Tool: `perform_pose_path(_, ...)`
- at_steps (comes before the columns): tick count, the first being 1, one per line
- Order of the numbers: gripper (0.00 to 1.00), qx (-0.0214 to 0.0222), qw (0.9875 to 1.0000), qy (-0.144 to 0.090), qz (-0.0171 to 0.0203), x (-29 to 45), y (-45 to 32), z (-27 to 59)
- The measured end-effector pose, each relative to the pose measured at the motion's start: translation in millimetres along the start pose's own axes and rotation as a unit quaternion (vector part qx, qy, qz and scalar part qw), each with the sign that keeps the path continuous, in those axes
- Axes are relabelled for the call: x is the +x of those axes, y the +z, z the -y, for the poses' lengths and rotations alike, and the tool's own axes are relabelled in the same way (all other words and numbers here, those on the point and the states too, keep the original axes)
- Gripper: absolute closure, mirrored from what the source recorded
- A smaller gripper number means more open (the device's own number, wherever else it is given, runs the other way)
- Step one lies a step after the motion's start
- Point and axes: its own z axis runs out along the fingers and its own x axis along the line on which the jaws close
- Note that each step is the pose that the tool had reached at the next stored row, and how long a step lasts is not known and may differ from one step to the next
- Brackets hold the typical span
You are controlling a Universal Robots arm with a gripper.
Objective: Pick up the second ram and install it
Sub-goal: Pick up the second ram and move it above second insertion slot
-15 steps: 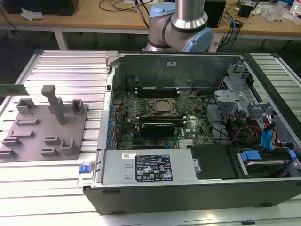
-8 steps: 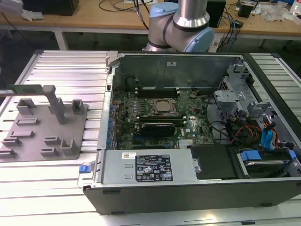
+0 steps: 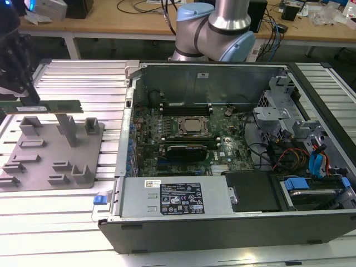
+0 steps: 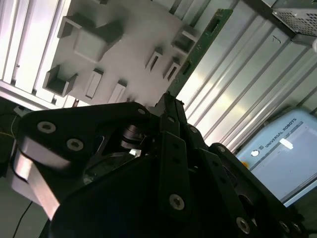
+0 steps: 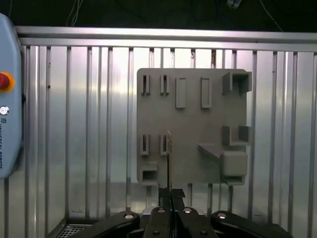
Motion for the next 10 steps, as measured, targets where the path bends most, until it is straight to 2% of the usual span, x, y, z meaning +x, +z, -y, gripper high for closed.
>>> perform_pose_path(3,0.91,0.0,1.0,0.0,0.0,0.2,0.2,12.1)
perform_pose_path(7,0.91,0.0,1.0,0.0,0.0,1.1,1.0,47.2)
perform_pose_path(10,0.91,-0.0002,1.0,0.0,0.0,1.4,1.4,62.8)
